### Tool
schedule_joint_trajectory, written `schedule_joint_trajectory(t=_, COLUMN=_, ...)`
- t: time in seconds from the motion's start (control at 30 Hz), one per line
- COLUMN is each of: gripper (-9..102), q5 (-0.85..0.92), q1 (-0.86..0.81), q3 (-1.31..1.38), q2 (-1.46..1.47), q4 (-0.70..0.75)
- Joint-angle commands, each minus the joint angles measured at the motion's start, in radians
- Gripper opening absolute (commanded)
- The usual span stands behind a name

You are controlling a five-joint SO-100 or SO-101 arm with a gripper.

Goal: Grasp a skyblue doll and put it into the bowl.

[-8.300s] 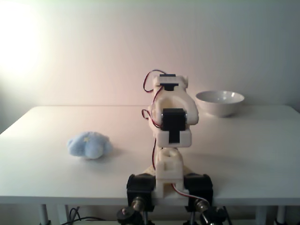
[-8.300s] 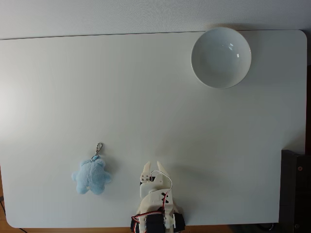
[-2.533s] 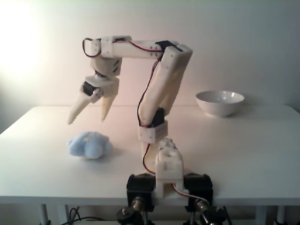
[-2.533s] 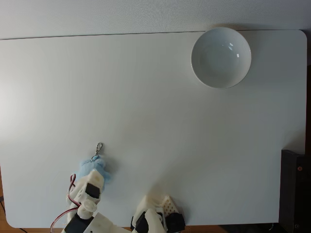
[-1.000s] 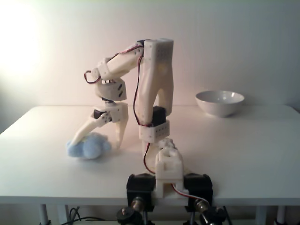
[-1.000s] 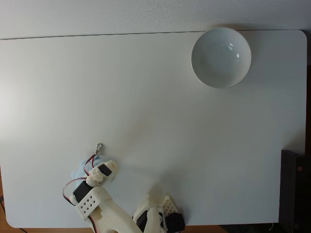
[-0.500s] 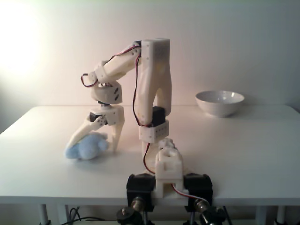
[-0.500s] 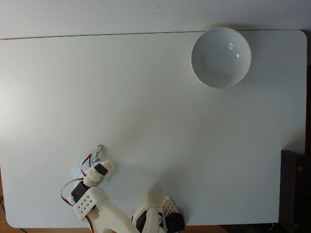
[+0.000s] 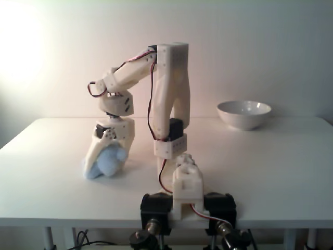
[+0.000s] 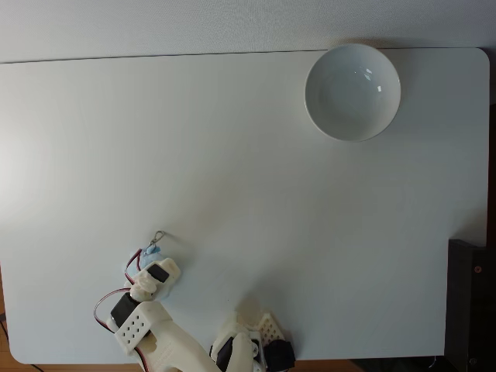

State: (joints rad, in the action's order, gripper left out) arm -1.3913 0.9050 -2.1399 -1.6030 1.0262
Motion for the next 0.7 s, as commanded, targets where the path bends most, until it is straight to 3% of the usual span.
schedule_joint_trajectory(t=0.0, gripper=39, q5=0.006, q1=0.000, q3=0.017, q2=-0.002, q4=-0.005)
schedule_joint_trajectory(t=0.27, gripper=30, q5=0.008, q1=-0.002, q3=0.017, q2=-0.011, q4=-0.005)
schedule_joint_trajectory(t=0.67, gripper=3, q5=0.009, q1=-0.008, q3=0.018, q2=-0.015, q4=0.005)
